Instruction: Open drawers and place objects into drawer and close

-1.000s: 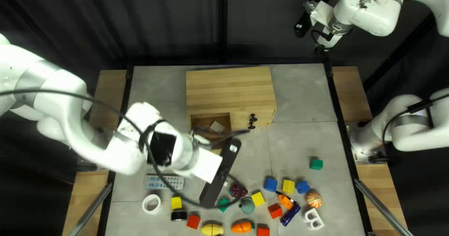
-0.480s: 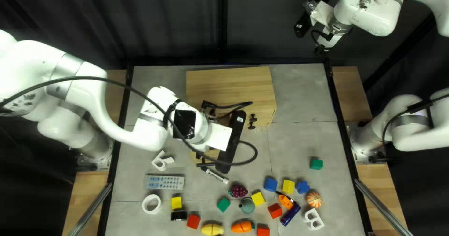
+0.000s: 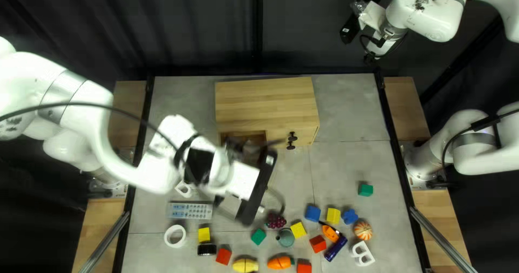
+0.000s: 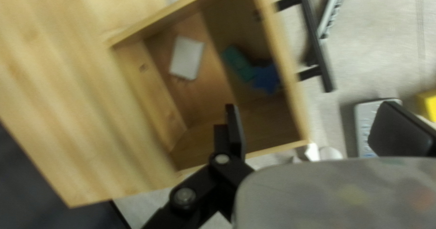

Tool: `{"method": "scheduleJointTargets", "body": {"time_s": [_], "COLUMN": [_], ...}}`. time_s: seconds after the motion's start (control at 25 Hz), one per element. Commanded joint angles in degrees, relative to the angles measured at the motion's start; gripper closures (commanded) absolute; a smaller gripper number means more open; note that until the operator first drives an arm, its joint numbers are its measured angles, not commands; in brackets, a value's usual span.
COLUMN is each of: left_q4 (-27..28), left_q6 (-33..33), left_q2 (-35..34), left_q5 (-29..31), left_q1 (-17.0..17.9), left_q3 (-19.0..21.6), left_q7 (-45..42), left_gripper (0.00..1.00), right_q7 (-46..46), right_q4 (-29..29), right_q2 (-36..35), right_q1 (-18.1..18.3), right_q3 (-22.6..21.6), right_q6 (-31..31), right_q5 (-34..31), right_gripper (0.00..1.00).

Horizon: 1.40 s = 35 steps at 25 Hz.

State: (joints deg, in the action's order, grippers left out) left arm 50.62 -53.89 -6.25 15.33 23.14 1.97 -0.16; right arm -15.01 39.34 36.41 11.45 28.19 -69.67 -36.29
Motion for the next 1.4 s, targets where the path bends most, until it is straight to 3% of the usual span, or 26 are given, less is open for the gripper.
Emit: {"method": "scheduleJointTargets", "body": {"time_s": [0.04, 0.28, 0.68, 1.4], "left_q4": [-0.02, 2.30, 6.75, 12.22], "left_q6": [3.86, 7.84, 5.78, 4.92], "left_q2": [2.54, 9.63, 14.77, 21.68], "left_q5": [-4.28, -7.17, -7.53, -4.37], "left_q1": [2.75, 3.86, 6.95, 9.46], "left_q3": [2.06, 3.10, 4.35, 4.62], "left_q7": [5.38, -0.82, -18.04, -24.60], "left_gripper": [0.00, 0.00, 0.00, 0.00], "right_q7": [0.00, 0.00, 0.00, 0.00], "right_q4": [0.00, 0.00, 0.00, 0.00], "right_q2": [0.00, 0.00, 0.00, 0.00], "right_q1": [0.00, 0.00, 0.00, 0.00], "right_q3": [0.00, 0.00, 0.00, 0.00], "right_q6": [0.00, 0.00, 0.00, 0.00], "right_q5": [0.00, 0.00, 0.00, 0.00], "right_gripper": [0.00, 0.00, 0.00, 0.00]}}
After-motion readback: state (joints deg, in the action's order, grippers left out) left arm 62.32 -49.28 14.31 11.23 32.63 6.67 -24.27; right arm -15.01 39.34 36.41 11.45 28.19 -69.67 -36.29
